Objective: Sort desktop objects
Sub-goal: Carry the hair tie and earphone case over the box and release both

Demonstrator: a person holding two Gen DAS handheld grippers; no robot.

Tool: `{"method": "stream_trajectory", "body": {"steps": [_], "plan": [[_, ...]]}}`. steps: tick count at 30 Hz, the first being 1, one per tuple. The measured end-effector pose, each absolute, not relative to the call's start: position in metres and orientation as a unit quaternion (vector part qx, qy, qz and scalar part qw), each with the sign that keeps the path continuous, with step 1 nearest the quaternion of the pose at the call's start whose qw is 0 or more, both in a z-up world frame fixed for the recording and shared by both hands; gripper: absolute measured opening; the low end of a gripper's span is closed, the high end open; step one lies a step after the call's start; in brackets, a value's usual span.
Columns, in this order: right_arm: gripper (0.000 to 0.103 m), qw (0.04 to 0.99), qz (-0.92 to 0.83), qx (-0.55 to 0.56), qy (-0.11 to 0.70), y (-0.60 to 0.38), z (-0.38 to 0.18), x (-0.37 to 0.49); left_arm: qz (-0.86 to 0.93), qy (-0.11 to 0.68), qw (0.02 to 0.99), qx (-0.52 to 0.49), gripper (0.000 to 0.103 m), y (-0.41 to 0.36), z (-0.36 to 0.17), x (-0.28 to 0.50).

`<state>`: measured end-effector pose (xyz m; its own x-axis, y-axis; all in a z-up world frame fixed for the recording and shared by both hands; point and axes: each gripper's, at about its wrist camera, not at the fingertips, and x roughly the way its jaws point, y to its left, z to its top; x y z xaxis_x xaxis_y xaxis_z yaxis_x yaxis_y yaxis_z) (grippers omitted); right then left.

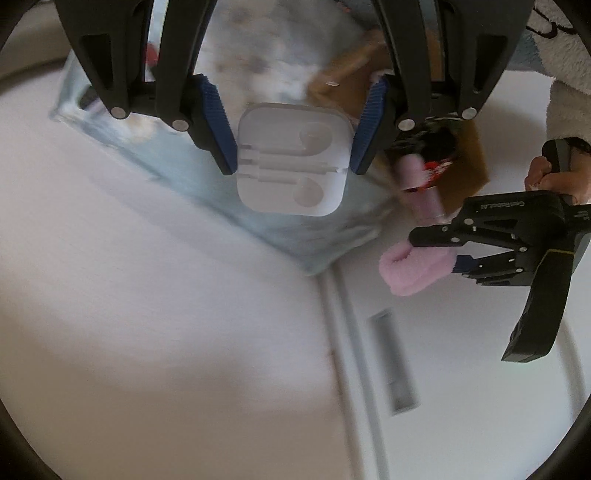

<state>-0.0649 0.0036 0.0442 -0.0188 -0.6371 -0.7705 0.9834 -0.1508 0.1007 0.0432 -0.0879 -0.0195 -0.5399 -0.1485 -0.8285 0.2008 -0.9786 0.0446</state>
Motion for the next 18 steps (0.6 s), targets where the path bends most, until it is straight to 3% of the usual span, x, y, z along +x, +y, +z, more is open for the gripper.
{"method": "stream_trajectory", "body": {"steps": [18], "plan": [[0.059, 0.603, -0.591, 0.449, 0.291, -0.042, -0.046, 0.023, -0.830, 0.087, 0.096, 0.543, 0.042, -0.137, -0.125, 0.103]]}}
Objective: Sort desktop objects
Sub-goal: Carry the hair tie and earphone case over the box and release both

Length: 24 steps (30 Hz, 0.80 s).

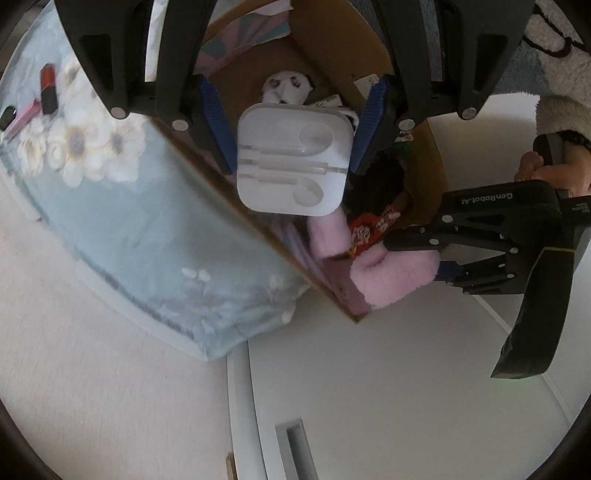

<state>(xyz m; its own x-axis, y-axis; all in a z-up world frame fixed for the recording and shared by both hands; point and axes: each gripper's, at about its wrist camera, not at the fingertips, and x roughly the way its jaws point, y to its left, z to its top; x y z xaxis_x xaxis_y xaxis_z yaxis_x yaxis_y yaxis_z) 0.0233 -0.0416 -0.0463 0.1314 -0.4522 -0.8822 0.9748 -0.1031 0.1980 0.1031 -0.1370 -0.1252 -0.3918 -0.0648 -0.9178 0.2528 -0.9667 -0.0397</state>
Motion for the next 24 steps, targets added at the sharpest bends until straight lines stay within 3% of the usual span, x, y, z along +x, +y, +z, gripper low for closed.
{"method": "stream_trajectory", "body": {"steps": [11, 12, 13, 14, 15, 17, 19, 24], "plan": [[0.059, 0.574, -0.606, 0.465, 0.293, -0.033, -0.054, 0.034, -0.835, 0.070, 0.072, 0.541, 0.045, -0.137, -0.119, 0.109], [0.059, 0.572, -0.606, 0.468, 0.295, -0.034, -0.057, 0.035, -0.833, 0.069, 0.070, 0.544, 0.048, -0.136, -0.120, 0.109], [0.059, 0.568, -0.604, 0.473, 0.298, -0.035, -0.061, 0.037, -0.831, 0.069, 0.068, 0.548, 0.065, -0.135, -0.121, 0.108], [0.060, 0.563, -0.601, 0.481, 0.300, -0.035, -0.065, 0.038, -0.830, 0.067, 0.068, 0.549, 0.094, -0.134, -0.120, 0.108], [0.061, 0.560, -0.601, 0.486, 0.298, -0.035, -0.068, 0.039, -0.832, 0.064, 0.068, 0.546, 0.101, -0.133, -0.118, 0.110], [0.087, 0.557, -0.597, 0.502, 0.285, -0.034, -0.072, 0.037, -0.842, 0.063, 0.051, 0.534, 0.103, -0.127, -0.111, 0.113], [0.098, 0.561, -0.589, 0.519, 0.261, -0.030, -0.074, 0.033, -0.847, 0.044, 0.054, 0.528, 0.103, -0.122, -0.104, 0.114], [0.102, 0.581, -0.589, 0.519, 0.215, -0.013, -0.062, 0.028, -0.856, 0.029, 0.046, 0.514, 0.103, -0.115, -0.090, 0.116]]}}
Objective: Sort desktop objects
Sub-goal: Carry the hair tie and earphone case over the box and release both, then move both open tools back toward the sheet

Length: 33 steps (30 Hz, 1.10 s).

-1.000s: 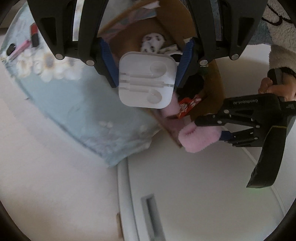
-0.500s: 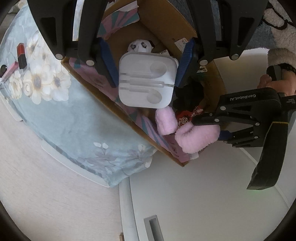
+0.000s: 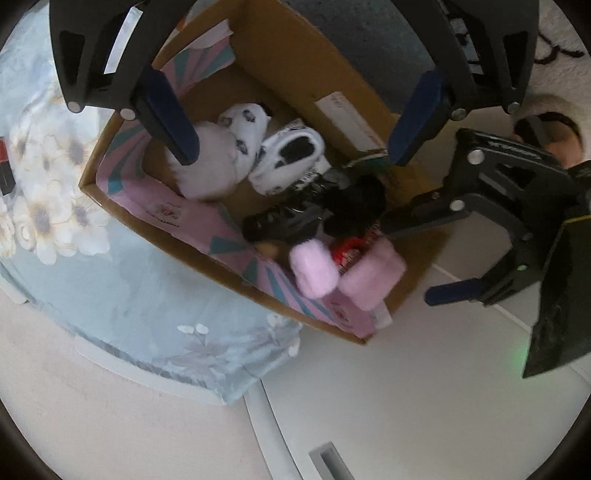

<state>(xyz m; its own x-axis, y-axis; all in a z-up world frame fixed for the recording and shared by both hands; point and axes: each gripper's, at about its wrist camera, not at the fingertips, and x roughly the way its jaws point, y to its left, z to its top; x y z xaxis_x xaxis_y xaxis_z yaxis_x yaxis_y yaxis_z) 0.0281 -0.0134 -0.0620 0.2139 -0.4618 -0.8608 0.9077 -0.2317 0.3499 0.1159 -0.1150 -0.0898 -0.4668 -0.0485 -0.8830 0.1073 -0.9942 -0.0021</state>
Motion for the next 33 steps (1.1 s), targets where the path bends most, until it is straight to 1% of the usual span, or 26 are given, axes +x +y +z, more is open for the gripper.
{"method": "stream_trajectory", "body": {"steps": [4, 6, 12, 14, 18, 22, 25, 29, 31, 33], "plan": [[0.102, 0.574, -0.612, 0.502, 0.209, -0.003, -0.047, 0.021, -0.863, 0.024, 0.038, 0.504, 0.103, -0.110, -0.080, 0.112], [0.102, 0.569, -0.621, 0.503, 0.193, 0.004, -0.041, 0.014, -0.866, 0.021, 0.030, 0.499, 0.103, -0.105, -0.074, 0.108], [0.102, 0.538, -0.633, 0.535, 0.157, 0.038, -0.036, -0.011, -0.876, 0.005, -0.014, 0.482, 0.103, -0.076, -0.057, 0.083], [0.102, 0.509, -0.645, 0.549, 0.150, 0.056, -0.034, -0.025, -0.878, -0.005, -0.030, 0.477, 0.103, -0.062, -0.050, 0.070], [0.102, 0.446, -0.704, 0.538, 0.124, 0.100, -0.013, -0.063, -0.884, -0.036, -0.062, 0.462, 0.103, -0.026, -0.032, 0.041], [0.102, 0.397, -0.739, 0.538, 0.085, 0.142, 0.003, -0.113, -0.883, -0.058, -0.112, 0.452, 0.103, 0.012, -0.019, -0.001], [0.102, 0.373, -0.747, 0.547, 0.059, 0.161, 0.004, -0.152, -0.874, -0.067, -0.144, 0.460, 0.103, 0.037, -0.017, -0.039], [0.102, 0.362, -0.738, 0.570, 0.009, 0.175, -0.008, -0.209, -0.860, -0.083, -0.175, 0.473, 0.103, 0.070, -0.025, -0.084], [0.102, 0.354, -0.735, 0.578, 0.003, 0.173, -0.018, -0.233, -0.853, -0.099, -0.174, 0.483, 0.103, 0.087, -0.037, -0.106], [0.102, 0.342, -0.730, 0.591, 0.015, 0.165, -0.036, -0.259, -0.844, -0.107, -0.176, 0.495, 0.103, 0.101, -0.053, -0.125]]}}
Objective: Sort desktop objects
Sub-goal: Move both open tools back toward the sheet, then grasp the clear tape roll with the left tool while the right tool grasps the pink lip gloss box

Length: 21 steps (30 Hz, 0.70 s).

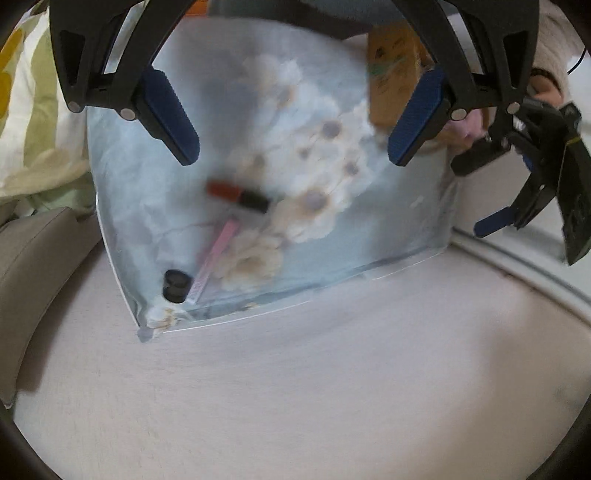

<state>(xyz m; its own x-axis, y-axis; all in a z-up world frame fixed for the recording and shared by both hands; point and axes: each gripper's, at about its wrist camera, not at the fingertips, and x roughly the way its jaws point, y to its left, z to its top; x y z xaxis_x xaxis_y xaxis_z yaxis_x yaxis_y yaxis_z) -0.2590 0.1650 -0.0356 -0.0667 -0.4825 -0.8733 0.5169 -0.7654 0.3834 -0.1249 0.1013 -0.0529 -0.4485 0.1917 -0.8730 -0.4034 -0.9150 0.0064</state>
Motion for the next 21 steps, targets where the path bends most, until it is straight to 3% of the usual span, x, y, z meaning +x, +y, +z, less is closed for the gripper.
{"method": "stream_trajectory", "body": {"steps": [10, 21], "plan": [[0.096, 0.290, -0.703, 0.649, -0.008, 0.134, -0.136, -0.345, 0.809, 0.133, 0.187, -0.541, 0.097, 0.131, -0.158, -0.192], [0.095, 0.243, -0.728, 0.639, 0.056, 0.112, -0.160, -0.349, 0.786, 0.141, 0.199, -0.569, 0.094, 0.133, -0.204, -0.208]]}}
